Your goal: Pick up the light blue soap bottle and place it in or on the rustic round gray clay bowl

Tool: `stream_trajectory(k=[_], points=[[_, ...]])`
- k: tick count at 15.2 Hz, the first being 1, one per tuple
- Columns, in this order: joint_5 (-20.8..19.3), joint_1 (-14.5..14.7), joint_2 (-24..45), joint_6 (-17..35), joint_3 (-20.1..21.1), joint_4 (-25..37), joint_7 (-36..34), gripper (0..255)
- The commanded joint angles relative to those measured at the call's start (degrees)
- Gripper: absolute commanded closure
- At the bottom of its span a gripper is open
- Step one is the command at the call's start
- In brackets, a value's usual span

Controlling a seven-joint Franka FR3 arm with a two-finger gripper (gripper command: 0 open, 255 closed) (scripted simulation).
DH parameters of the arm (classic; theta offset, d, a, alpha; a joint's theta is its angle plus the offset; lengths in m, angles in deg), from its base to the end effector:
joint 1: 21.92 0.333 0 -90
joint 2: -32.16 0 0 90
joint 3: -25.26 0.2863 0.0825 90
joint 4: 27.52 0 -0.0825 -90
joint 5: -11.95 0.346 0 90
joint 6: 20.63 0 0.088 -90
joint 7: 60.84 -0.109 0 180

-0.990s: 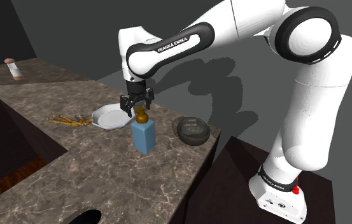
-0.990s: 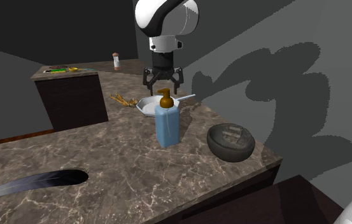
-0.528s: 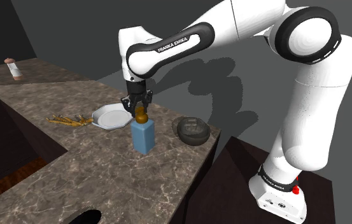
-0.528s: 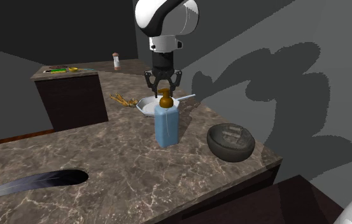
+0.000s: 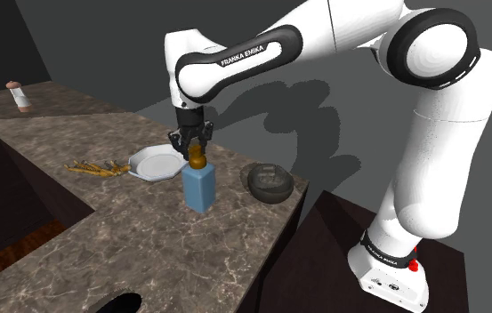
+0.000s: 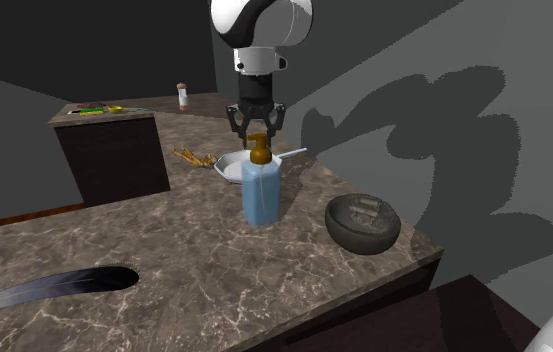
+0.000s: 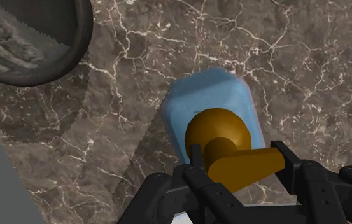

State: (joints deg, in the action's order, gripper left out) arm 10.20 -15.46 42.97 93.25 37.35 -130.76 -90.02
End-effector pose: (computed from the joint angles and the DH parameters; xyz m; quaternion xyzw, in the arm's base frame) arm 0.5444 0.1746 0.4260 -0.9961 0.0883 0.0017 0.0055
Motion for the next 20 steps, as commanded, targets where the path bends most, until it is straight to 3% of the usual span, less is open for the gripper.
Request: stream_trajectory(k=[1, 20], points=[[0.1, 0.0, -0.3, -1.5, 0.0, 1.2, 0.1, 255], [0.4, 0.1, -1.3, -15.8, 0.2, 14.6, 0.2, 255]])
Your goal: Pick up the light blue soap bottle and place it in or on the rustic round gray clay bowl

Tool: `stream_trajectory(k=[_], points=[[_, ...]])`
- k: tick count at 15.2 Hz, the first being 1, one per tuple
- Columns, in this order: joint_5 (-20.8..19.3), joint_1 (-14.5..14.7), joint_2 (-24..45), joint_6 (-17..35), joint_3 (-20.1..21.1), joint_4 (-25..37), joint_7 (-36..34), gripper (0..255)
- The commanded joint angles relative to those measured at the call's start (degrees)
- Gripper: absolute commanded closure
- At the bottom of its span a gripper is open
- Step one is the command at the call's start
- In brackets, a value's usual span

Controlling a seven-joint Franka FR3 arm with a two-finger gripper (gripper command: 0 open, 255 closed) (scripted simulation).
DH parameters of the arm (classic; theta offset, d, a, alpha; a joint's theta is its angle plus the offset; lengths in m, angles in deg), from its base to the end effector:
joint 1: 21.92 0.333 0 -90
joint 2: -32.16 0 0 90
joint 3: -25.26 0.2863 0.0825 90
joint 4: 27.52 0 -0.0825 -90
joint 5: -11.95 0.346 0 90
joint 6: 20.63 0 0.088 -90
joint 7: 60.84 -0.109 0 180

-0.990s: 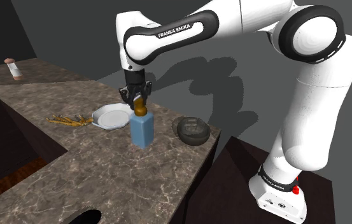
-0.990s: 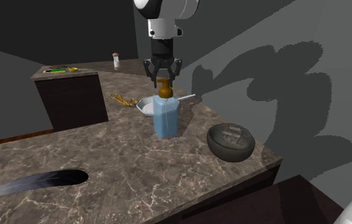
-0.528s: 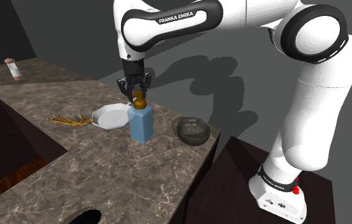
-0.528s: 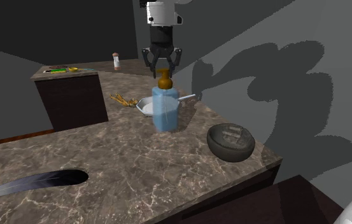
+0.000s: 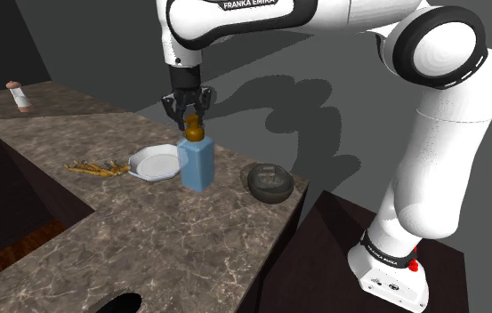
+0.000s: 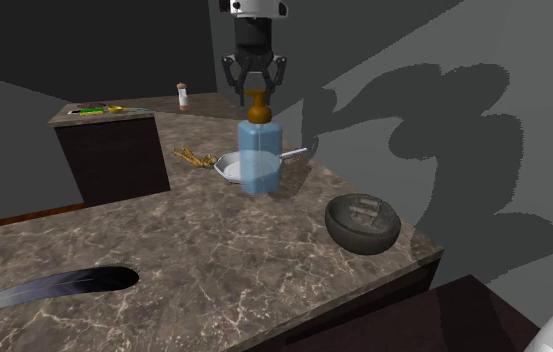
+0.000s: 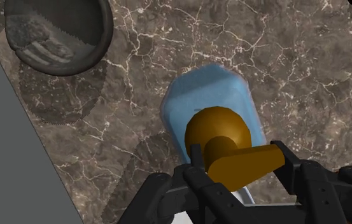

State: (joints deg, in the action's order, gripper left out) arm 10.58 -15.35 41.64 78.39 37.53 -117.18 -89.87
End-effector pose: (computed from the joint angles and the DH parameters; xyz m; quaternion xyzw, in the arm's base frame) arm 0.5431 0.1743 0.5211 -0.9961 0.0884 0.0015 0.0055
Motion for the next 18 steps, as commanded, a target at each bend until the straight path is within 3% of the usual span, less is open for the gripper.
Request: stream_trajectory(k=[1, 9, 18], points=[[0.0, 0.0, 0.1, -1.8, 0.0, 1.9, 0.0, 255], [-0.3, 0.3, 1.2, -8.0, 0.1, 9.2, -0.1, 255], [2.8, -4.6, -14.7, -10.9, -3.7, -3.6, 8.4, 255]])
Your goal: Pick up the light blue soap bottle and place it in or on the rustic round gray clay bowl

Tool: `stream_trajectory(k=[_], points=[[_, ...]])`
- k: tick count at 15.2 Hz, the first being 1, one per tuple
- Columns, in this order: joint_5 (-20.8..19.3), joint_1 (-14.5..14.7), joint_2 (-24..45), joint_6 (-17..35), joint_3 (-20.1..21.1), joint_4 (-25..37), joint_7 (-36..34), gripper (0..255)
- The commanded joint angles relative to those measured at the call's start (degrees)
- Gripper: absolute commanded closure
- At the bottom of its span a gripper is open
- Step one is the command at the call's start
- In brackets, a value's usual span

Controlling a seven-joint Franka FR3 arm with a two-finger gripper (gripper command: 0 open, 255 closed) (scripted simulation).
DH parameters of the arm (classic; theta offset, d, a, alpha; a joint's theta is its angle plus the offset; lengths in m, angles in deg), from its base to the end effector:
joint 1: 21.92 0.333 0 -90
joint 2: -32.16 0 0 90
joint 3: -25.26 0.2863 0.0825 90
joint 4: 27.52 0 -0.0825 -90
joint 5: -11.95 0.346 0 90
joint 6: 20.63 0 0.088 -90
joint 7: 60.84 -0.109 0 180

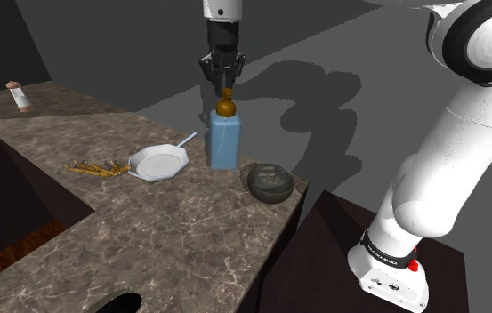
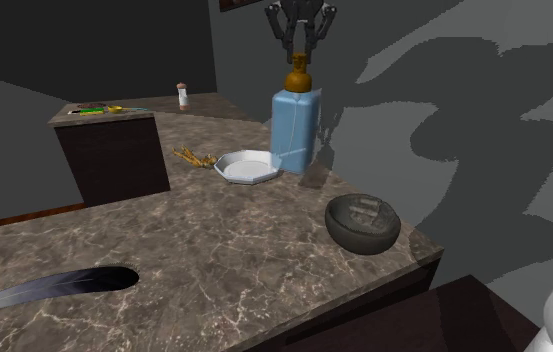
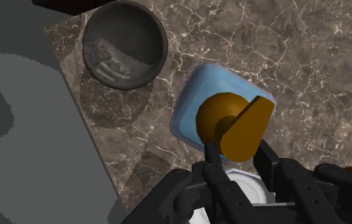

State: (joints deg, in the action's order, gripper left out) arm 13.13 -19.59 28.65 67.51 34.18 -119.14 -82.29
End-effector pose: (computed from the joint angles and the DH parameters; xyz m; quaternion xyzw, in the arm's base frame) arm 0.4857 0.1015 0.6083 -0.9960 0.0887 0.0017 0.0053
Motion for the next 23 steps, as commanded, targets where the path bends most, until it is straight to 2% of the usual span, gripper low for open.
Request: stream_trajectory(k=[1, 7, 13, 23], points=[[0.4, -0.8, -3.2, -0.6, -1.0, -2.6, 1.8, 255], [0.5, -3.1, -11.2, -4.7, -4.8, -6.5, 7.9, 255], [-0.5, -5.2, -17.2, -9.7, -9.0, -7.7, 14.1, 255], [-0.6, -5.2, -20.4, -1.9, -9.0, -18.7, 14.1, 255]])
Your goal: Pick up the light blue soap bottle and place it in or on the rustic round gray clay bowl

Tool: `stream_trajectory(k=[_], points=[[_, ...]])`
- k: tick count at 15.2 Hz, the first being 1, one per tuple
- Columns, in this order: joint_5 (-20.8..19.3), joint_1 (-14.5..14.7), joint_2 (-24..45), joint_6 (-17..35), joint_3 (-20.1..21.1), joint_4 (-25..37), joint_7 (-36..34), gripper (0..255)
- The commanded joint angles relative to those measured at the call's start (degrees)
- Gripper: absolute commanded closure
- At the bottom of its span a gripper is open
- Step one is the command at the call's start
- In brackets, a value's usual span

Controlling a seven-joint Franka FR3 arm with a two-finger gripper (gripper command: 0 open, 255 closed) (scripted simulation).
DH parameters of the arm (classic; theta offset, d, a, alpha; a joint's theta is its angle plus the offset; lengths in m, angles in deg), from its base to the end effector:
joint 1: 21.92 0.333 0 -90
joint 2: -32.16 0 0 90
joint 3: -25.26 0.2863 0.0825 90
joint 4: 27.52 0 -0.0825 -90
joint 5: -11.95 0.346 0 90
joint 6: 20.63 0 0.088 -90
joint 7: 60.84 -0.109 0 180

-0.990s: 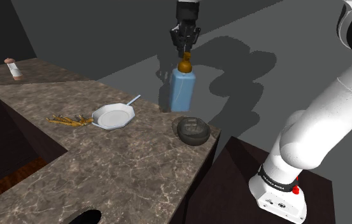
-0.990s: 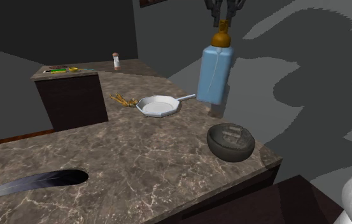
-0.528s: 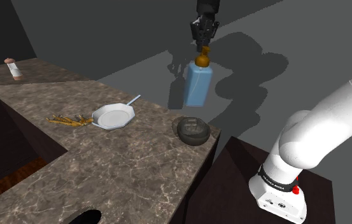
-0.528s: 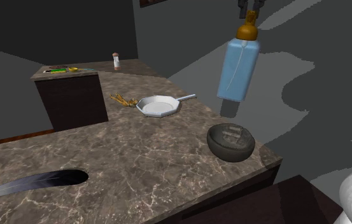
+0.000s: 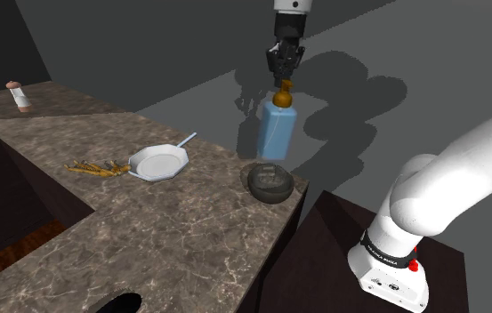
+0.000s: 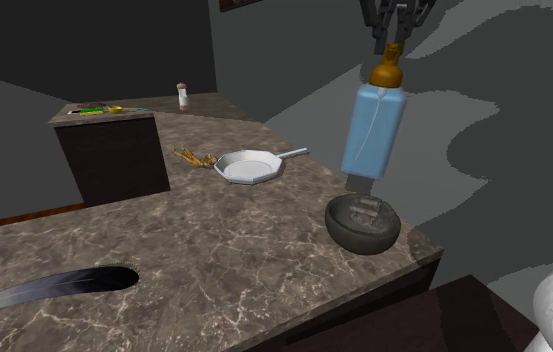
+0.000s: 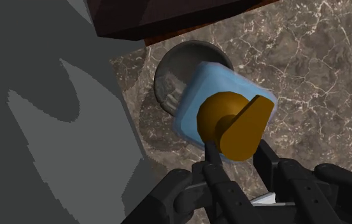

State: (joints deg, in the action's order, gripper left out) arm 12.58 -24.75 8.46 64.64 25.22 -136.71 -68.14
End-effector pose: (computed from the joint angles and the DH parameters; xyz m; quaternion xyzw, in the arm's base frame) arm 0.3861 -0.0181 0.6284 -0.9961 0.0882 0.0021 0.0055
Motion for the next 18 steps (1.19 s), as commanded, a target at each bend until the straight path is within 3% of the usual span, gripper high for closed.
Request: stream_trajectory(k=[1, 18], points=[[0.0, 0.0, -0.4, 1.7, 0.0, -2.1, 0.0, 255], [0.0, 0.0, -2.8, 14.6, 0.0, -17.3, 0.1, 255]])
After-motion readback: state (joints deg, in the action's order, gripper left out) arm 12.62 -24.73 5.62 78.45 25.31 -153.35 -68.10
